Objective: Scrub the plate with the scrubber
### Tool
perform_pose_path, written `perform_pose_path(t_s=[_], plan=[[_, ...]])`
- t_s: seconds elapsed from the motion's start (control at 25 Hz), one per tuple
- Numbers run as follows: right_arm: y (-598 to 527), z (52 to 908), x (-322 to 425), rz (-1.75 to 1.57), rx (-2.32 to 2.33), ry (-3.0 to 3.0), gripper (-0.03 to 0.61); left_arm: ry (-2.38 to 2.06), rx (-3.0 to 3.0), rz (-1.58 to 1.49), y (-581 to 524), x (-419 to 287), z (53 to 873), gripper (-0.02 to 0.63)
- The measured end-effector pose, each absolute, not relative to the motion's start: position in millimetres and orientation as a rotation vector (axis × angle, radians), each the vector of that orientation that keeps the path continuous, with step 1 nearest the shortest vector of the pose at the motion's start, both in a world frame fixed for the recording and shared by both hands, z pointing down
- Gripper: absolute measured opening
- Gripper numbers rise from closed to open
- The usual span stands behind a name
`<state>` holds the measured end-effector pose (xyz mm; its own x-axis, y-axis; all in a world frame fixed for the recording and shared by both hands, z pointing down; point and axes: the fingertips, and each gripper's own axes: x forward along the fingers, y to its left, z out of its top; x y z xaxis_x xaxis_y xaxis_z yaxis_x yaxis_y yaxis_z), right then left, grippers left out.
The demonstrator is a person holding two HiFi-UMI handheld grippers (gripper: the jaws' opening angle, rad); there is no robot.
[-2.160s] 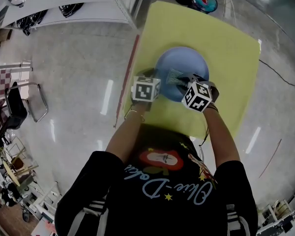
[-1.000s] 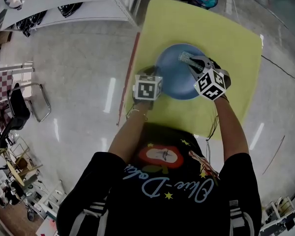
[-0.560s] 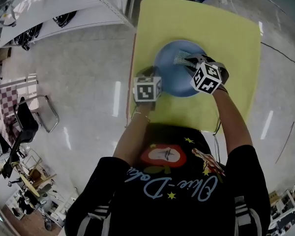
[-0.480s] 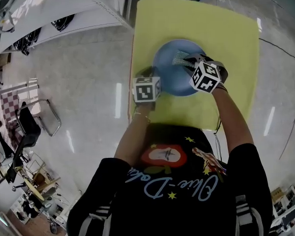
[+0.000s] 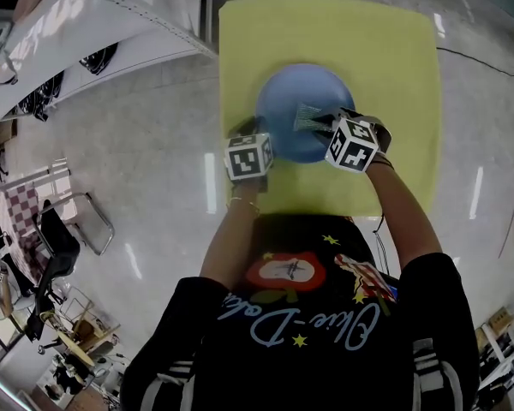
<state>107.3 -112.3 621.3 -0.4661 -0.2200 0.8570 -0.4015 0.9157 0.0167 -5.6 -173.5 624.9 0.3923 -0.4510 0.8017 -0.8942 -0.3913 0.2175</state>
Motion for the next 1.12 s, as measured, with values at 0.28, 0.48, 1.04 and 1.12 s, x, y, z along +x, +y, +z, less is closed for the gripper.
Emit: perform_pose_path(t_s=[0.28, 0.48, 1.04, 1.12], plan=[[-91, 622, 98, 0.248, 0.361, -2.064, 0.065, -1.157, 1.996, 0.868, -176, -5, 625, 0.035], [-79, 623, 94, 0.263, 0.336, -2.071, 0.066, -1.165, 1.995, 0.876, -175, -4, 627, 0.035], [-73, 602, 85, 0.234, 0.220, -2.192, 0.066, -1.174, 1.990, 0.869, -176, -1, 625, 0.035], [-101, 591, 93, 0.204, 0.321, -2.222, 0.066, -1.177, 1.985, 0.864, -178, -1, 626, 0.034]])
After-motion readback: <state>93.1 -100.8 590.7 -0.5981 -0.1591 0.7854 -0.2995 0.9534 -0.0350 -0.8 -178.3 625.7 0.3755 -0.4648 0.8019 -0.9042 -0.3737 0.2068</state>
